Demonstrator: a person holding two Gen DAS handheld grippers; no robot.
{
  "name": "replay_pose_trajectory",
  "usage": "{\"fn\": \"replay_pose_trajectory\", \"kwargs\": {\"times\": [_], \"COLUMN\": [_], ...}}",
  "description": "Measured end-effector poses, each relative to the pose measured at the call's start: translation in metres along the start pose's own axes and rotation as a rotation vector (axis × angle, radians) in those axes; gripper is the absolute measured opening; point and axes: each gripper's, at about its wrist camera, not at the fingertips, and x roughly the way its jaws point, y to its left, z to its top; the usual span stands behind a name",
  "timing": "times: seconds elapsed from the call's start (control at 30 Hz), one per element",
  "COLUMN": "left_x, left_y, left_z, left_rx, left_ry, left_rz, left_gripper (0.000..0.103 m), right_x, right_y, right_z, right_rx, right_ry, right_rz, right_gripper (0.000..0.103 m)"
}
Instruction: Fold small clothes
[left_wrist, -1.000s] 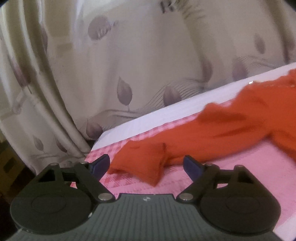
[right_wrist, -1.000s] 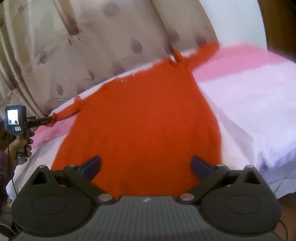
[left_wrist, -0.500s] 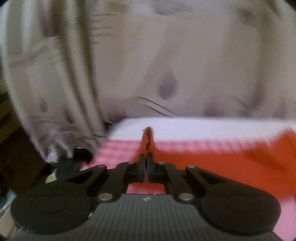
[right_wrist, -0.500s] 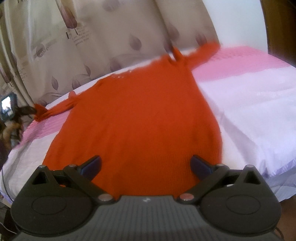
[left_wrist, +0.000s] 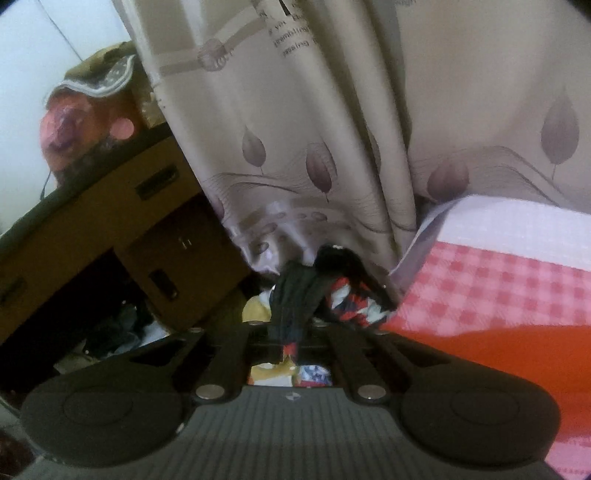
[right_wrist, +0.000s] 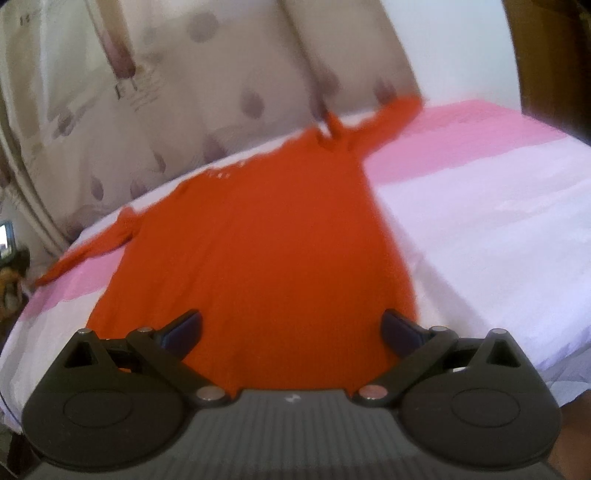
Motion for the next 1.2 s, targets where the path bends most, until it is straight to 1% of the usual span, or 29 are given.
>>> {"fn": "replay_pose_trajectory", "kwargs": {"times": [0.03,0.1,0.13,0.17,0.23,0.3,0.37,0.47,0.5,0.53,0.6,0.63,0.67,0.73,0.77,0.8,0.87,0.93,0.97,1.03,1.07,1.1,1.17,1.2], "left_x": [-0.007,-0.035,-0.052,-0.071,-0.11,-0.148,-0.177,-0.209,-0.217,-0.225,-0.24,-0.247,-0.252,-0.256,-0.258,-0.259,-0.259,-0.256,-0.254,-0.251,-0.25,-0.248,-0.246,-0.245], "left_y": [0.0,-0.001,-0.004,-0.012,-0.032,-0.056,-0.078,-0.109,-0.118,-0.128,-0.146,-0.153,-0.159,-0.163,-0.162,-0.159,-0.157,-0.159,-0.16,-0.16,-0.159,-0.159,-0.159,-0.159], "left_z": [0.0,-0.003,-0.006,-0.011,-0.022,-0.038,-0.057,-0.081,-0.088,-0.094,-0.11,-0.117,-0.126,-0.134,-0.135,-0.137,-0.137,-0.134,-0.133,-0.132,-0.132,-0.132,-0.13,-0.13], "left_rx": [-0.006,-0.052,-0.068,-0.066,-0.032,0.0,-0.011,-0.048,-0.053,-0.049,-0.011,0.007,0.026,0.058,0.057,0.041,0.019,0.018,0.018,0.004,-0.005,-0.014,-0.027,-0.031], "left_ry": [-0.014,-0.072,-0.102,-0.134,-0.176,-0.181,-0.134,-0.034,-0.021,-0.019,-0.037,-0.054,-0.078,-0.103,-0.13,-0.157,-0.172,-0.158,-0.144,-0.123,-0.116,-0.109,-0.096,-0.094], "left_rz": [-0.011,-0.057,-0.1,-0.163,-0.253,-0.368,-0.509,-0.685,-0.727,-0.753,-0.768,-0.772,-0.772,-0.761,-0.769,-0.777,-0.773,-0.778,-0.78,-0.767,-0.766,-0.768,-0.762,-0.76], "left_gripper": [0.032,0.072,0.08,0.087,0.087,0.088,0.088,0.087,0.087,0.087,0.087,0.087,0.087,0.087,0.089,0.096,0.101,0.101,0.101,0.101,0.101,0.101,0.101,0.101], "right_x": [-0.001,-0.001,-0.001,0.0,0.006,0.022,0.042,0.09,0.11,0.126,0.162,0.178,0.192,0.221,0.237,0.25,0.282,0.304,0.315,0.333,0.338,0.346,0.358,0.363], "right_y": [-0.004,-0.017,-0.023,-0.031,-0.054,-0.079,-0.104,-0.143,-0.156,-0.166,-0.184,-0.193,-0.2,-0.219,-0.228,-0.233,-0.246,-0.259,-0.265,-0.272,-0.272,-0.27,-0.259,-0.251], "right_z": [0.004,0.015,0.021,0.03,0.053,0.083,0.11,0.157,0.173,0.186,0.218,0.232,0.245,0.271,0.283,0.291,0.308,0.317,0.32,0.325,0.329,0.334,0.341,0.342], "right_rx": [0.006,0.019,0.03,0.044,0.075,0.107,0.113,0.138,0.15,0.149,0.134,0.129,0.131,0.157,0.165,0.162,0.158,0.199,0.226,0.245,0.235,0.211,0.12,0.073], "right_ry": [-0.01,-0.038,-0.054,-0.071,-0.113,-0.131,-0.135,-0.104,-0.094,-0.087,-0.073,-0.076,-0.084,-0.086,-0.087,-0.083,-0.056,-0.054,-0.065,-0.07,-0.078,-0.062,-0.029,-0.011], "right_rz": [-0.002,-0.003,-0.003,-0.001,0.036,0.053,0.09,0.092,0.081,0.069,0.046,0.024,0.005,-0.013,-0.031,-0.052,-0.077,-0.077,-0.06,-0.055,-0.054,-0.053,-0.083,-0.096], "right_gripper": [0.103,0.103,0.103,0.103,0.103,0.103,0.103,0.103,0.103,0.103,0.102,0.098,0.089,0.079,0.067,0.062,0.062,0.062,0.062,0.062,0.063,0.062,0.062,0.058]}}
